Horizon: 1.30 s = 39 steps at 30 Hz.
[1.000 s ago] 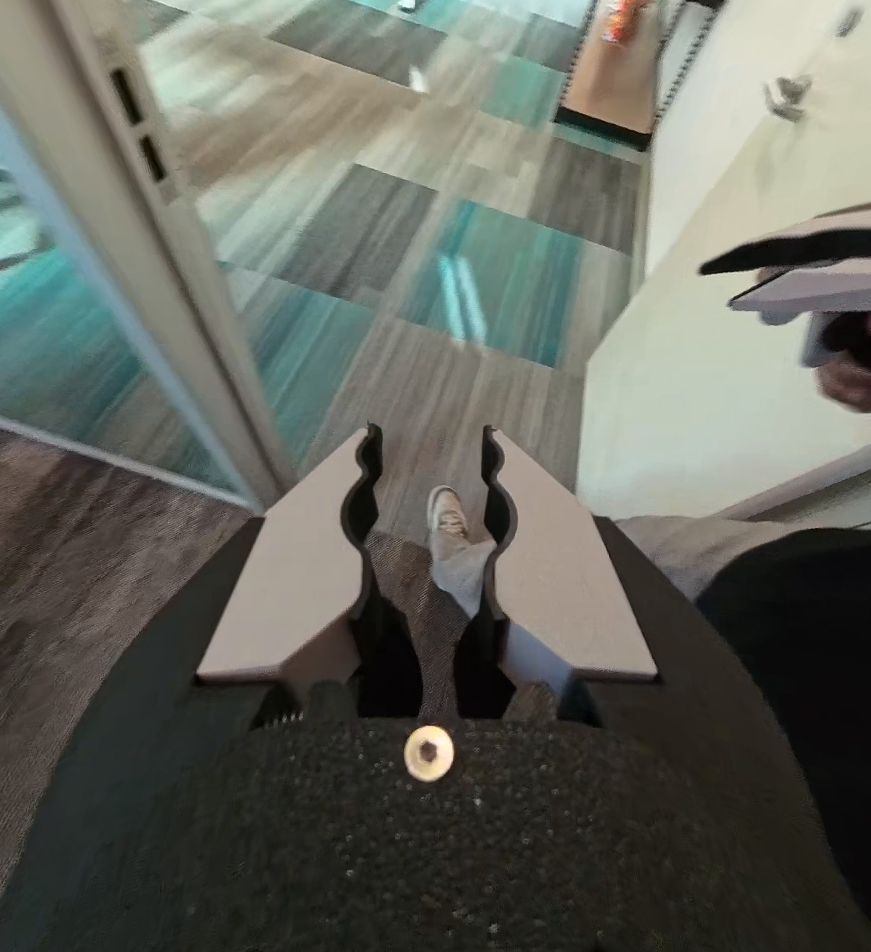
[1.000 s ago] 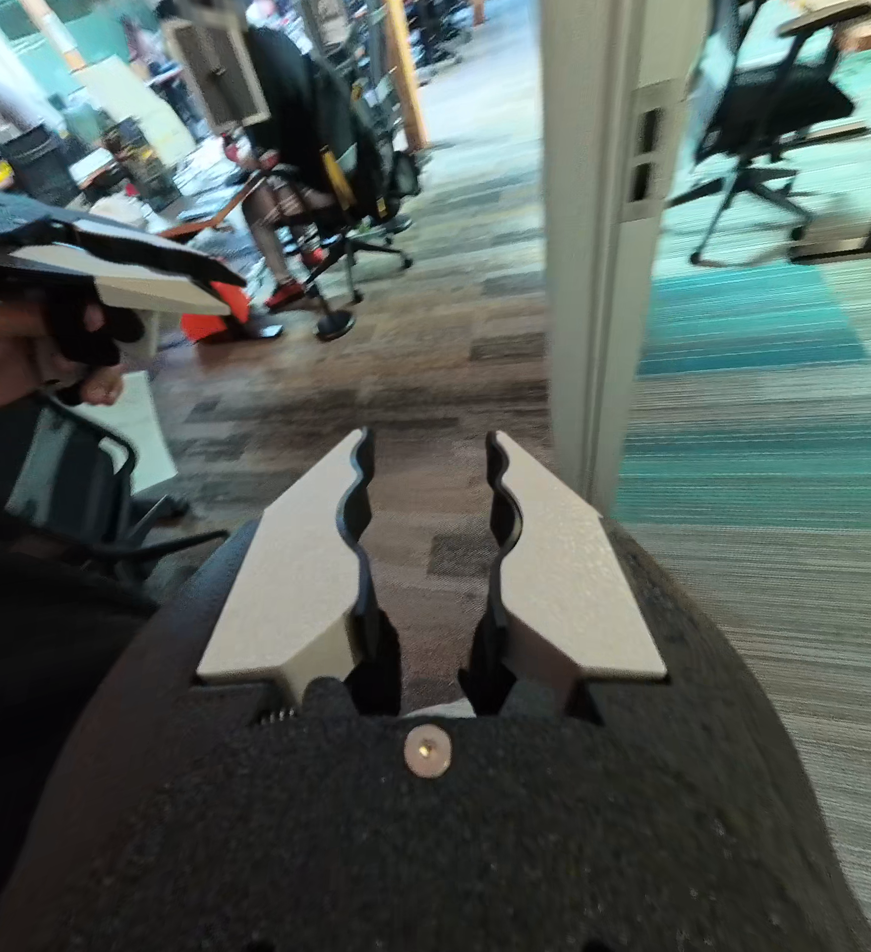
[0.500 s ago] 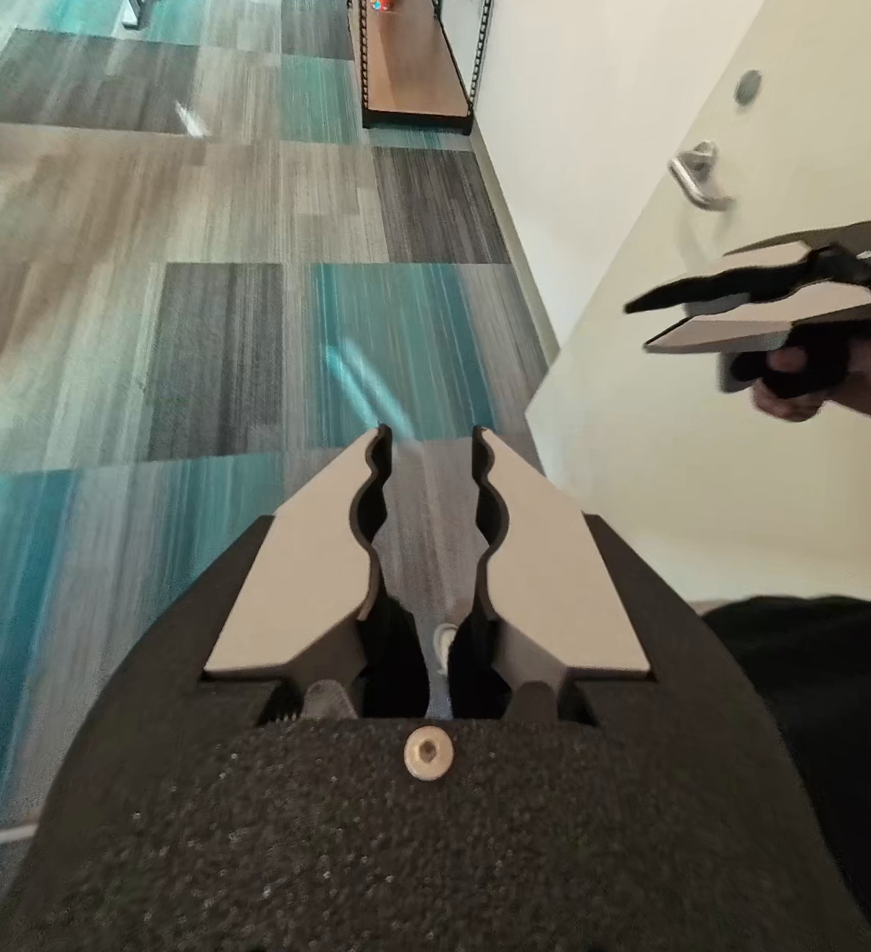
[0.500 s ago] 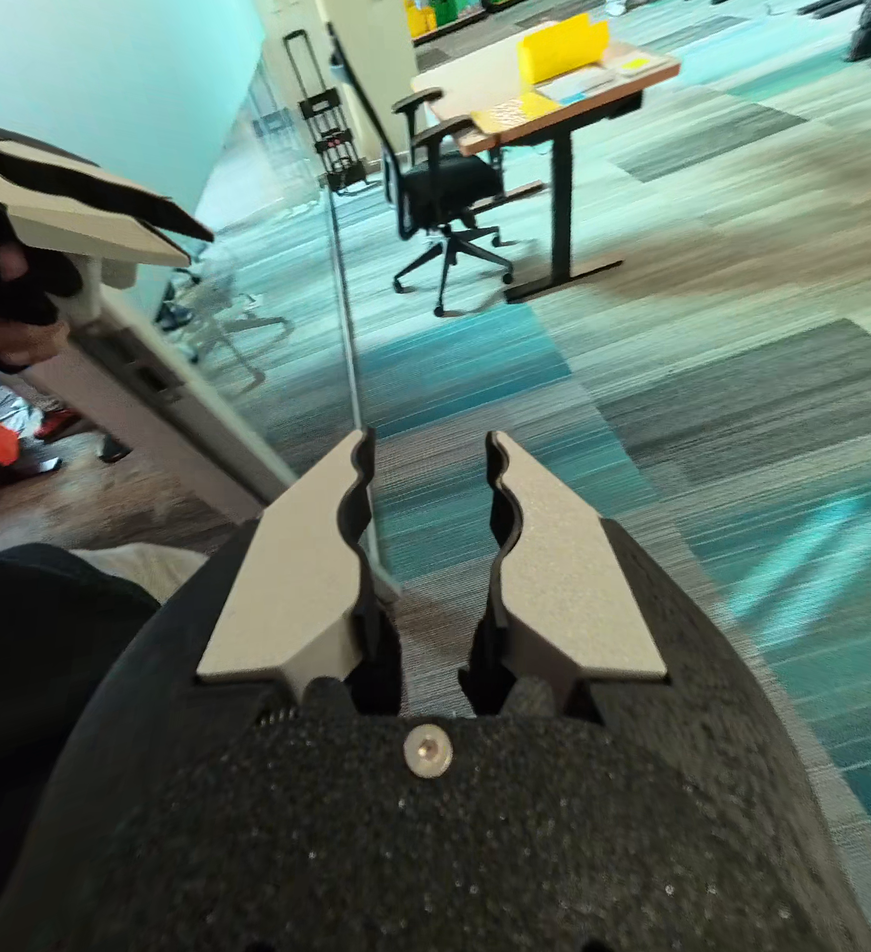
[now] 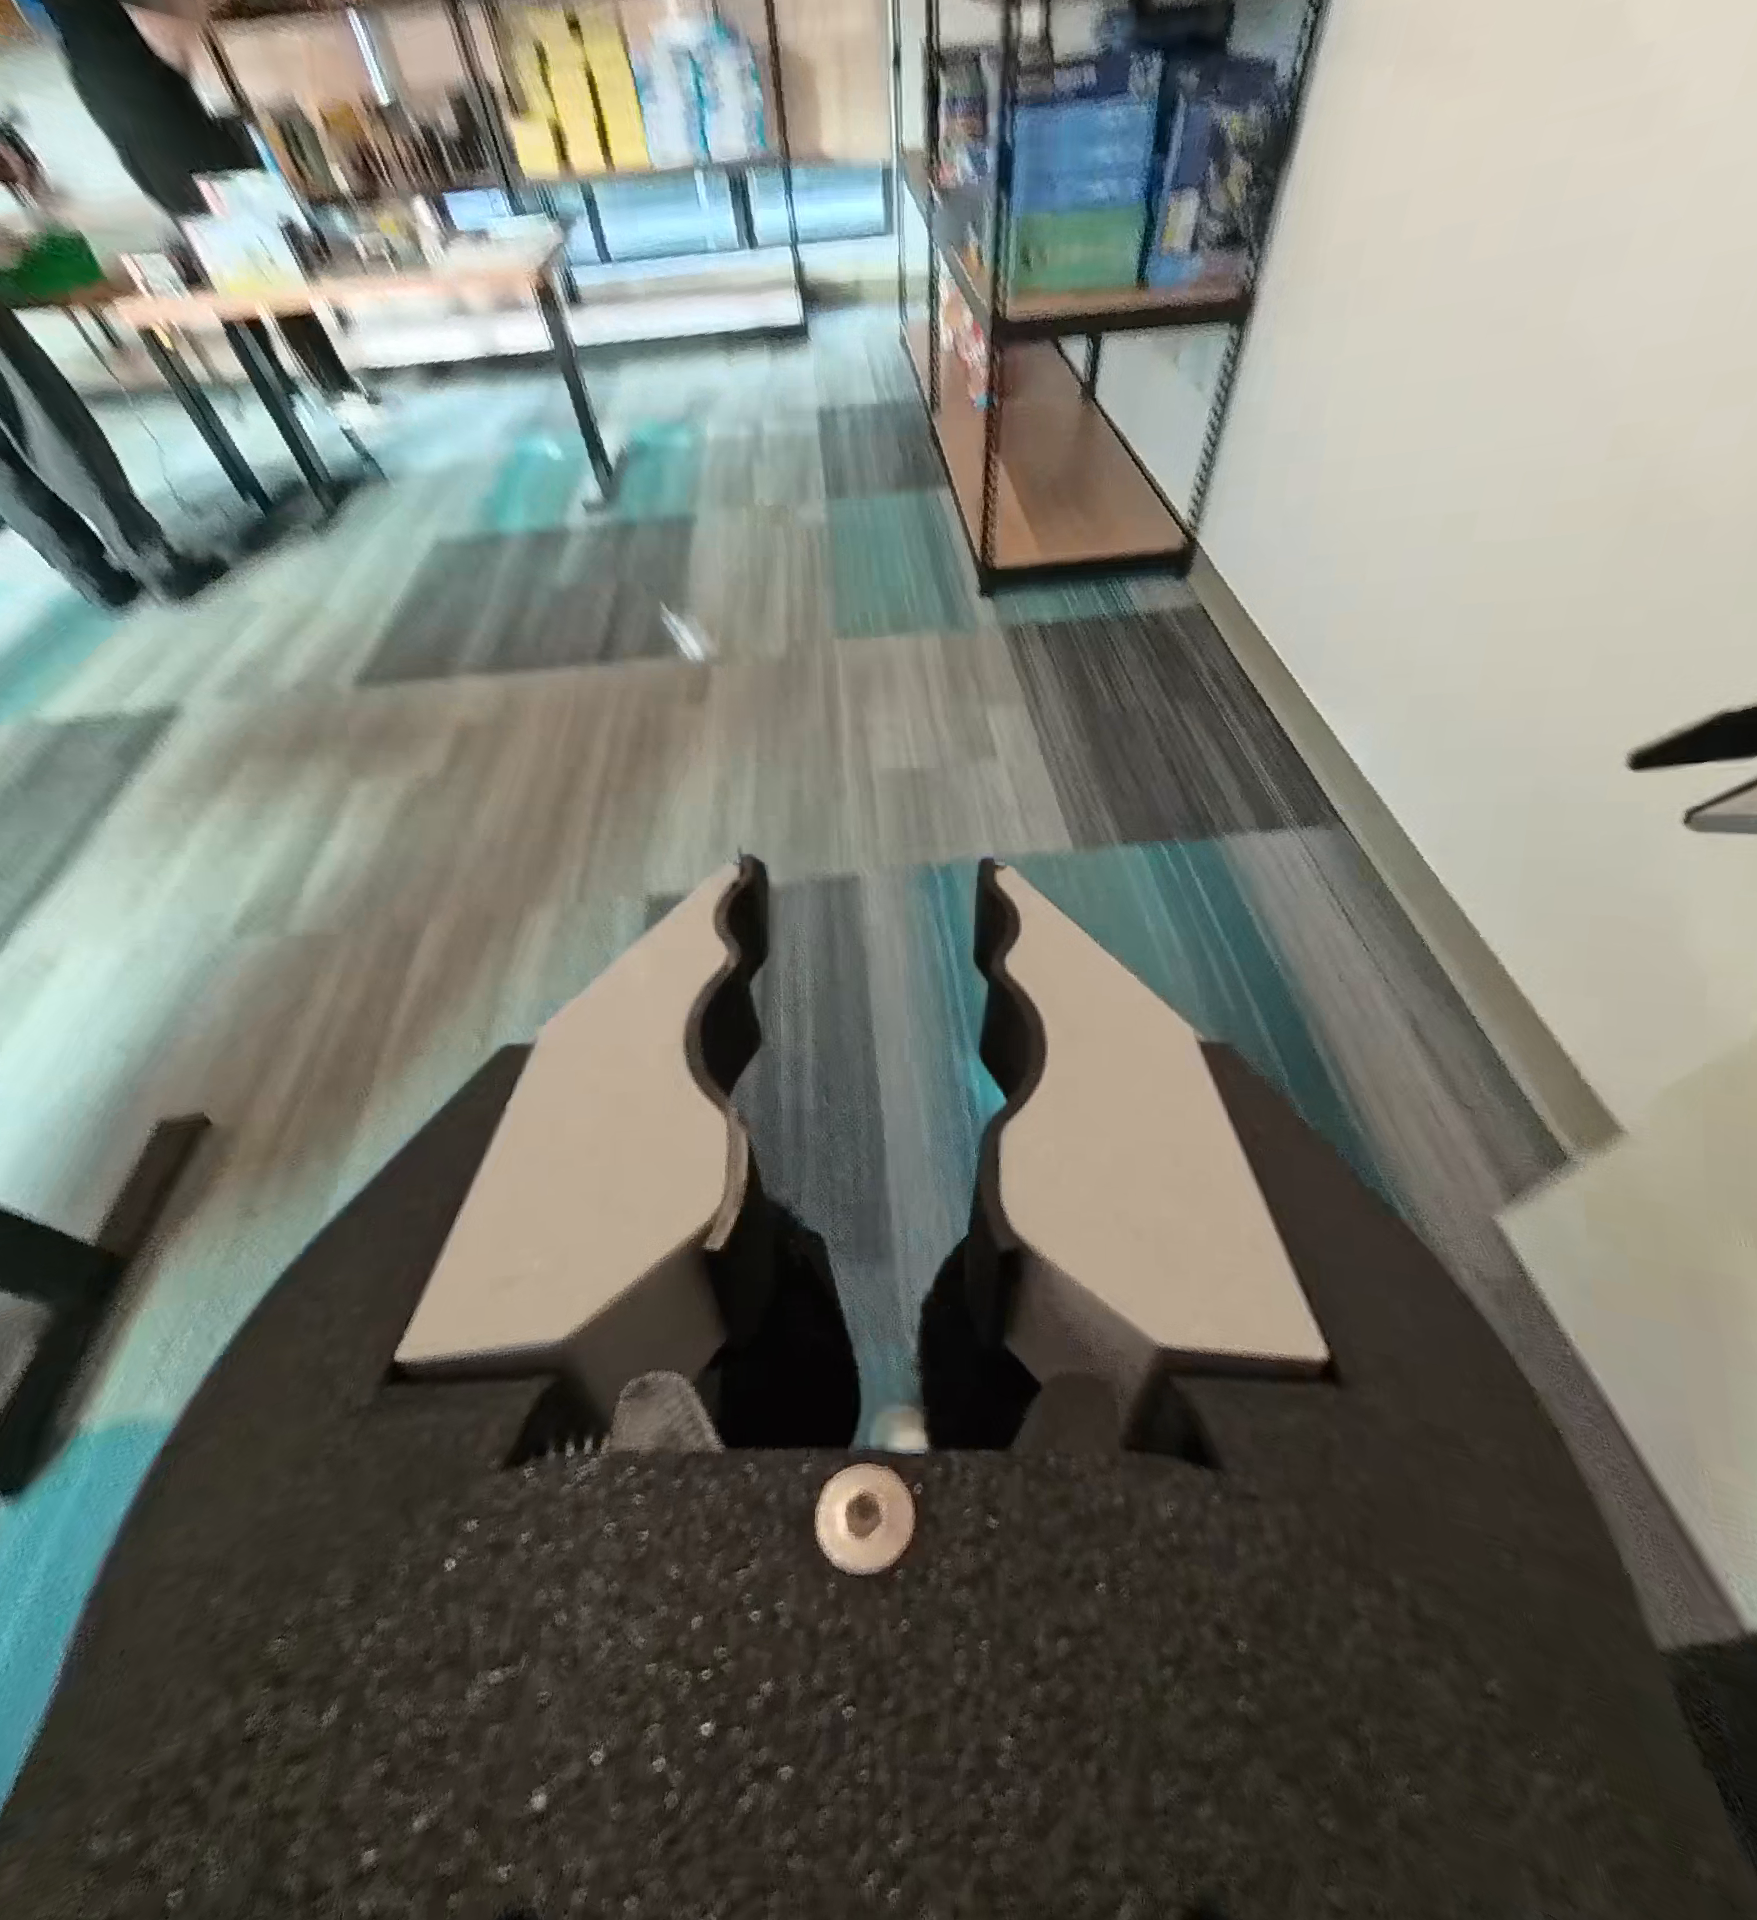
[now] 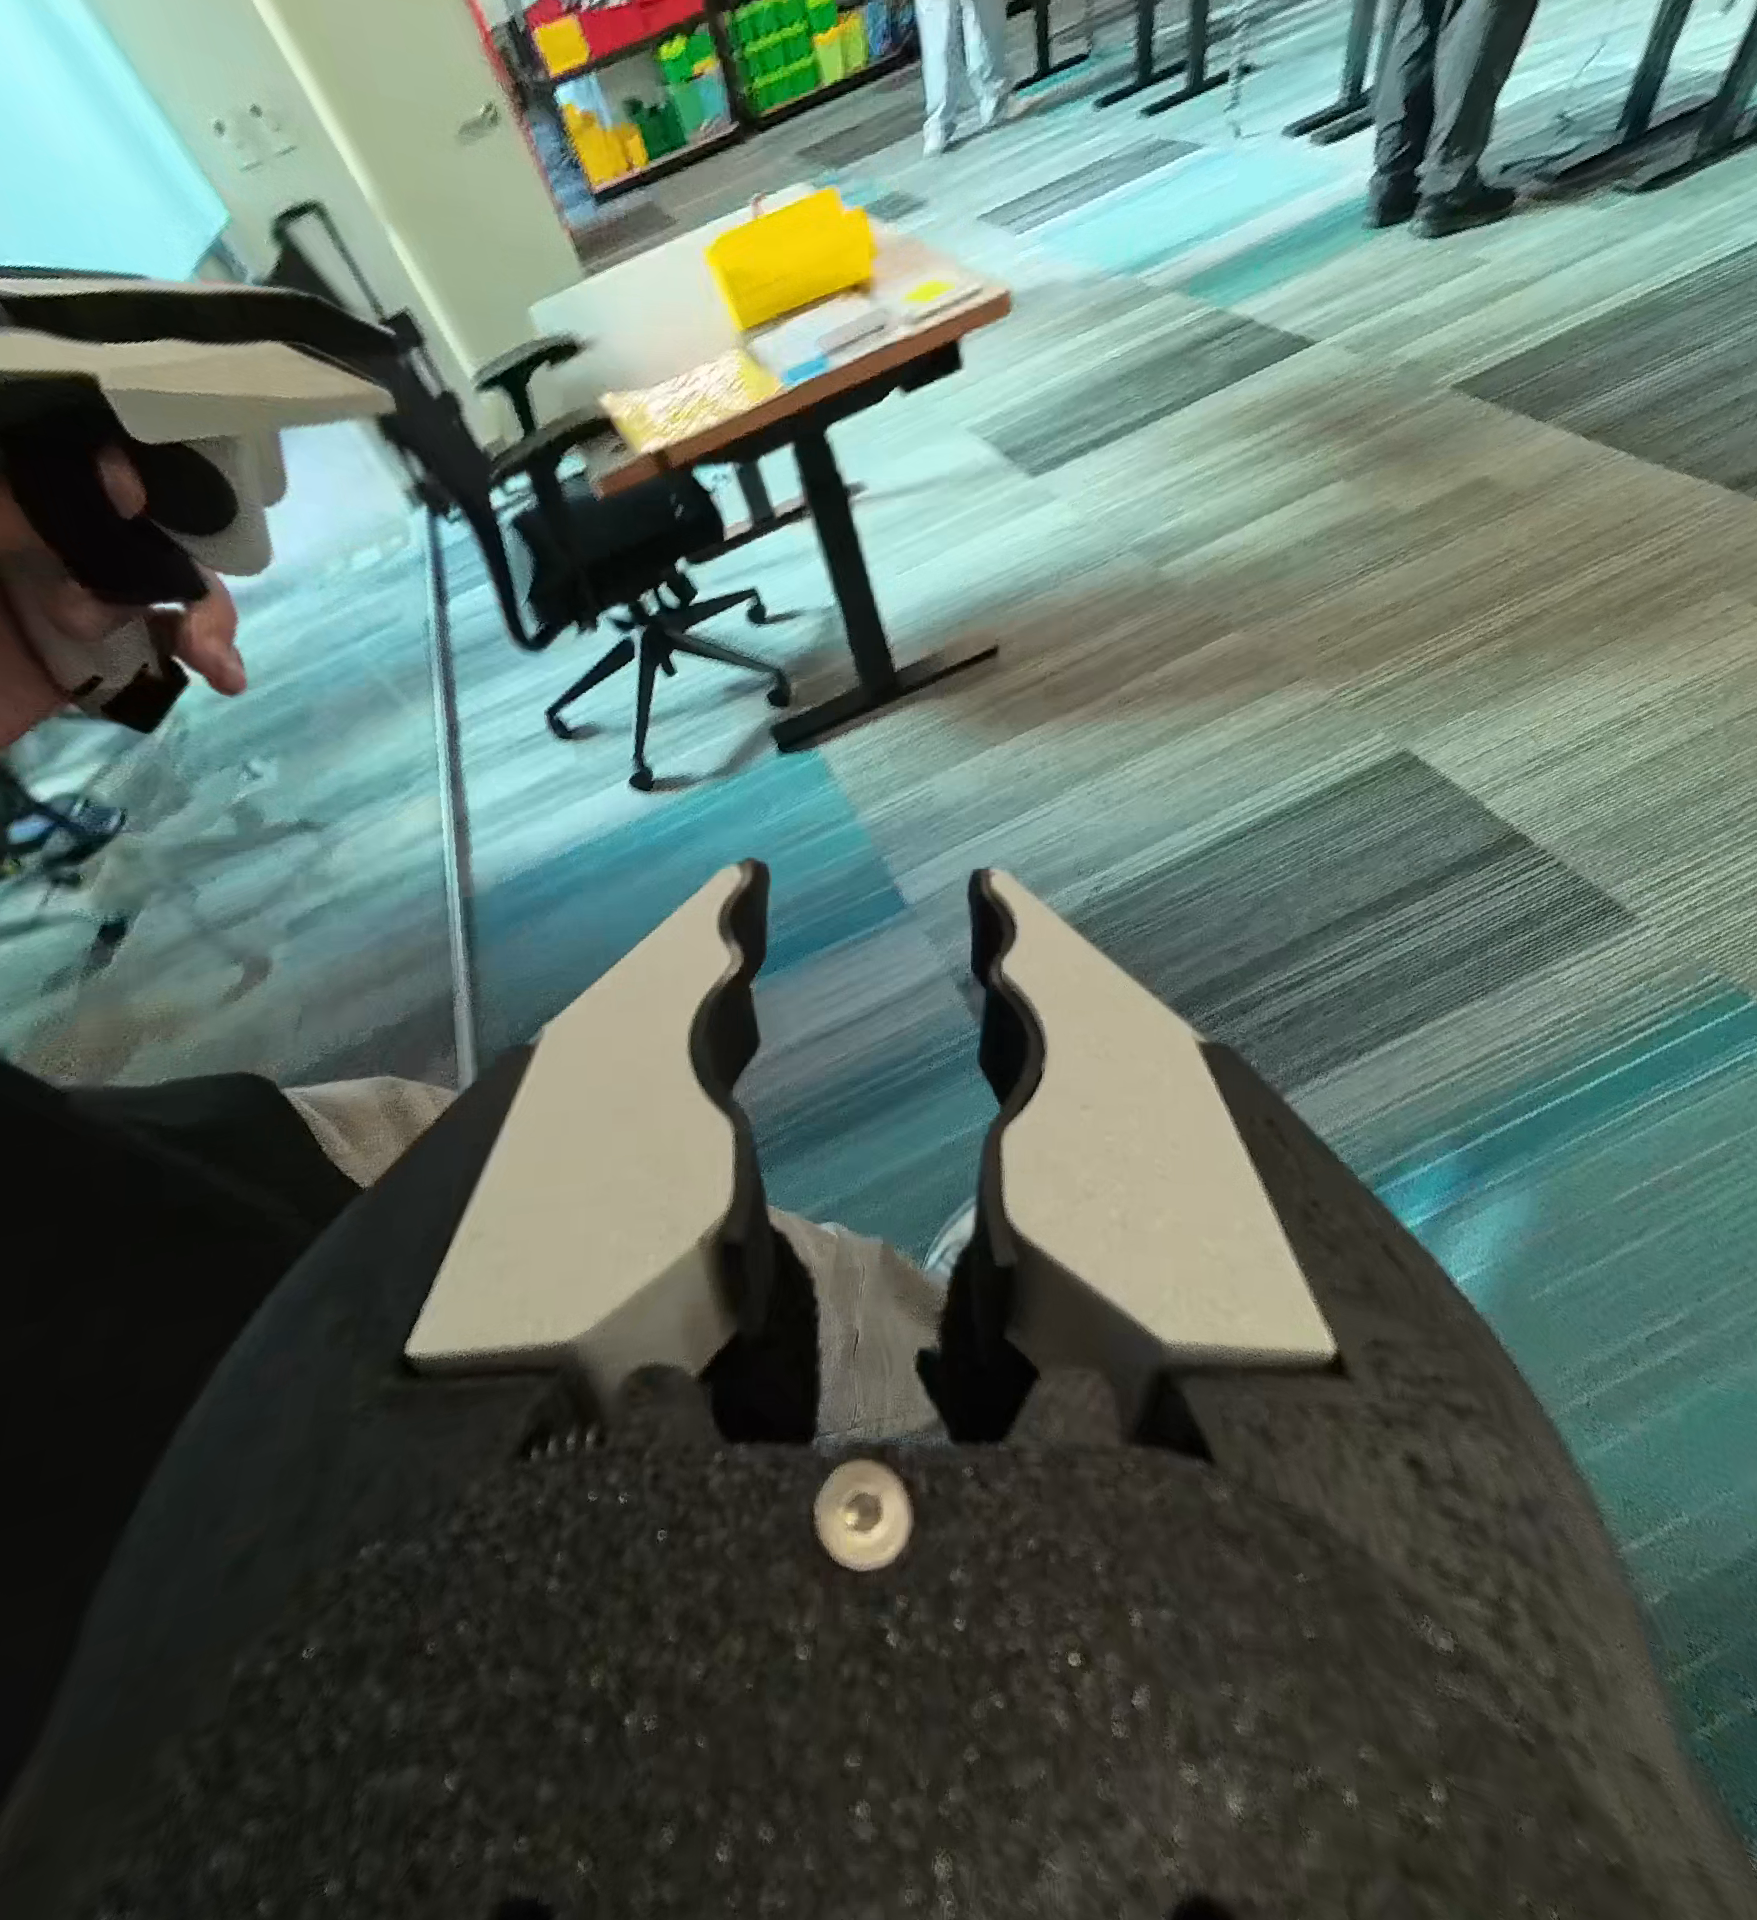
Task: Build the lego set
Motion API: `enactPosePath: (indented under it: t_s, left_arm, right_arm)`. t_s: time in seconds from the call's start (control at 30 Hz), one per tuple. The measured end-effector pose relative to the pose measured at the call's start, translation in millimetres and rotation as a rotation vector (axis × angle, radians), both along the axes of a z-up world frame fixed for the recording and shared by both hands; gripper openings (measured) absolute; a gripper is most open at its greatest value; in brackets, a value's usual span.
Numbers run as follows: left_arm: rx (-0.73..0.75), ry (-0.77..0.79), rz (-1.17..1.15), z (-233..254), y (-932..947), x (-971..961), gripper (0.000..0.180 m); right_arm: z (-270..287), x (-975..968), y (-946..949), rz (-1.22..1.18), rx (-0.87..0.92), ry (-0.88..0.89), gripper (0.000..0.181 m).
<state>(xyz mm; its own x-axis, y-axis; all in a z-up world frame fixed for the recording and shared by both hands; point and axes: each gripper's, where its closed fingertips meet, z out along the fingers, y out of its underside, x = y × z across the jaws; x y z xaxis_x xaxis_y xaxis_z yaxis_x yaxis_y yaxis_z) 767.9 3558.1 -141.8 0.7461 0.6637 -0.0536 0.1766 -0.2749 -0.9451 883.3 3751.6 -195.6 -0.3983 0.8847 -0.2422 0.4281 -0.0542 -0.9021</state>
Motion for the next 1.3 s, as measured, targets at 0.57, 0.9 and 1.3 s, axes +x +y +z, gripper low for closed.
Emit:
enactPosePath:
  t_s: [0.57,0.9,1.3]
  left_arm:
    - [0.037,-0.212,-0.045,-28,150,-497,0.036]
    - [-0.013,-0.273,-0.106,1,326,-804,0.037]
    - [-0.026,-0.362,-0.2,-40,503,-1117,0.031]
  right_arm:
    - [-28,-492,158,-0.116,-0.078,-0.038,0.04]
    - [-6,-809,308,-0.057,-0.053,-0.019,0.04]
    - [1,-1128,503,-0.16,-0.015,-0.009,0.041]
